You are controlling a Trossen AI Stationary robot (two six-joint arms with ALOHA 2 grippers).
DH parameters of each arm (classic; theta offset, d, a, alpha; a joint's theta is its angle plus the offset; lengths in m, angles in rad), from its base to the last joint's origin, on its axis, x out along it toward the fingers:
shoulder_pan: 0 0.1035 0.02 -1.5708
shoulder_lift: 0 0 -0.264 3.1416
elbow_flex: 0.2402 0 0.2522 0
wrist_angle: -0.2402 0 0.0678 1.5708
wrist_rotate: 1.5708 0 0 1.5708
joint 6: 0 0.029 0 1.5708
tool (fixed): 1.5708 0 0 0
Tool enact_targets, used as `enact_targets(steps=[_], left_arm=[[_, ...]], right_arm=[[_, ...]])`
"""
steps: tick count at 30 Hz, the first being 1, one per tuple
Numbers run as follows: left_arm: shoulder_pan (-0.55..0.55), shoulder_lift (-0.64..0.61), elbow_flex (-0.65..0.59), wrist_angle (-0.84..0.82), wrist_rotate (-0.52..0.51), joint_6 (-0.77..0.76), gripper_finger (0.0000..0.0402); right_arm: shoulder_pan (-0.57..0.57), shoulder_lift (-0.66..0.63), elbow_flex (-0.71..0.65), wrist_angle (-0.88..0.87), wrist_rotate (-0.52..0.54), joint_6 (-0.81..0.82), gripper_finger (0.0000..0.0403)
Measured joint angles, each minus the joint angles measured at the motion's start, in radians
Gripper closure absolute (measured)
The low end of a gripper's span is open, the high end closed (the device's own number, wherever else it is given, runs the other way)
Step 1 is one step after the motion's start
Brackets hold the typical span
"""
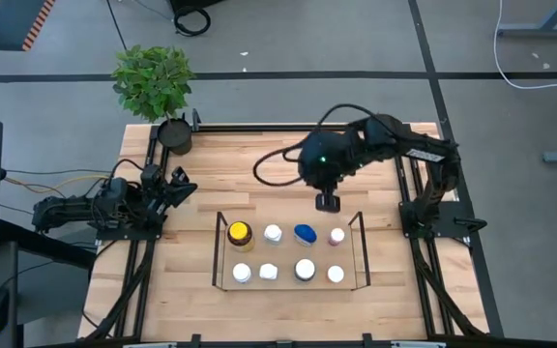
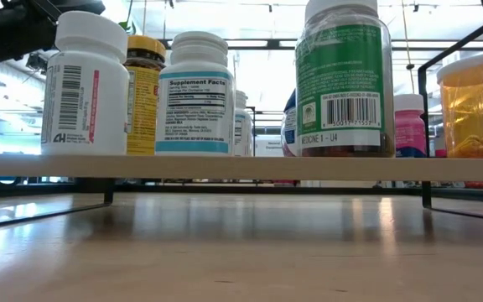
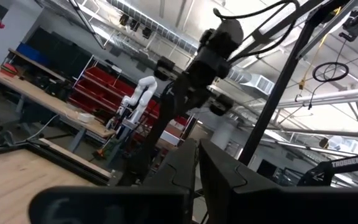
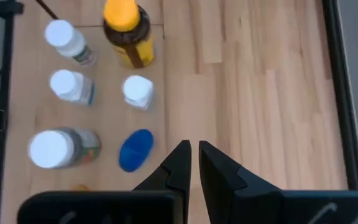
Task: Pick and place medicine bottles onto shelf by color
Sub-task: Return to Home Position
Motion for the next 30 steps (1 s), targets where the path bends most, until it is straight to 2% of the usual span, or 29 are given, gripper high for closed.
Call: enact_targets(steps=[3, 6, 8, 13, 17, 22, 25, 30], left_arm=[[0.0, 0.0, 0.0, 0.0, 0.0, 0.0, 0.0373], [0.0, 0.0, 0.0, 0.0, 0.0, 0.001, 0.0368], [0.0, 0.0, 0.0, 0.001, 0.0, 0.0, 0.0364], [0.0, 0.0, 0.0, 0.001, 0.0, 0.0, 0.0365], [0.0, 0.0, 0.0, 0.001, 0.0, 0.0, 0.0372], [0.0, 0.0, 0.0, 0.001, 0.0, 0.0, 0.0376], [0.0, 0.0, 0.0, 0.001, 0.0, 0.001, 0.0372], [0.0, 0.0, 0.0, 0.001, 0.0, 0.001, 0.0364]], right_arm=[[-0.062, -0.036, -0.056, 0.007, -0.017, -0.055, 0.0364], [-0.146, -0.122, -0.188, 0.102, -0.111, -0.077, 0.0364], [-0.19, -0.2, -0.331, 0.188, -0.167, -0.072, 0.0364], [-0.229, -0.481, -0.79, 0.428, -0.178, 0.021, 0.0364], [-0.195, -0.722, -1.114, 0.606, -0.142, 0.163, 0.0364], [-0.13, -1.005, -1.408, 0.822, -0.044, 0.328, 0.0364], [-0.093, -1.16, -1.554, 0.912, 0.017, 0.41, 0.0364], [-0.045, -1.364, -1.715, 0.926, 0.098, 0.481, 0.0364]])
